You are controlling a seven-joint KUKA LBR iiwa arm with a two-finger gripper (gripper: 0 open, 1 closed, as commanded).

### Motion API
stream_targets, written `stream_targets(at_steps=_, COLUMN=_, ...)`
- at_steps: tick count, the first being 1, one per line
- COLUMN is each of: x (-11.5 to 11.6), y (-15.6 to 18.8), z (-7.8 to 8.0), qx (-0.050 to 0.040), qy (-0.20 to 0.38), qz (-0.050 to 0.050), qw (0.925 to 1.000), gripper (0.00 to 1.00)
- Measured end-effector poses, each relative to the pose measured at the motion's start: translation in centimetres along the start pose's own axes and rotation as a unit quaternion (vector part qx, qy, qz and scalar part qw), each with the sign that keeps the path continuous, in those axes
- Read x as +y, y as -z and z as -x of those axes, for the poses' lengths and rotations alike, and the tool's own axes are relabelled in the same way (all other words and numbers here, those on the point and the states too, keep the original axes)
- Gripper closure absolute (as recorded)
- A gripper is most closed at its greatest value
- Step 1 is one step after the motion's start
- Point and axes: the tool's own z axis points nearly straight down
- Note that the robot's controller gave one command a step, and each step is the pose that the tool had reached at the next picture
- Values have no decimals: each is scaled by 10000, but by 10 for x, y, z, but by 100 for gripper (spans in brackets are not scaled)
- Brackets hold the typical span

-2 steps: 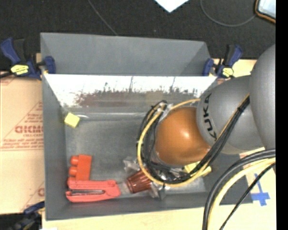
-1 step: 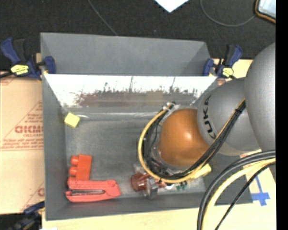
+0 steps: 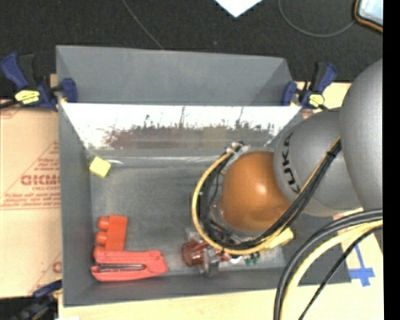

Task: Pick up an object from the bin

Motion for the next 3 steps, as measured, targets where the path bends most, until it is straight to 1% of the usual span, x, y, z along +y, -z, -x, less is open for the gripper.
stream_targets(at_steps=1, x=-1, y=72, z=1, qx=-6, qy=-8, qz=-2, qw=10000, gripper=100)
stream_targets(at_steps=2, x=0, y=85, z=-1, qx=31, qy=-11, qz=2, qw=10000, gripper=100)
stream_targets(at_steps=3, x=0, y=115, z=-1, qx=13, qy=-22, qz=-1, qw=10000, gripper=100)
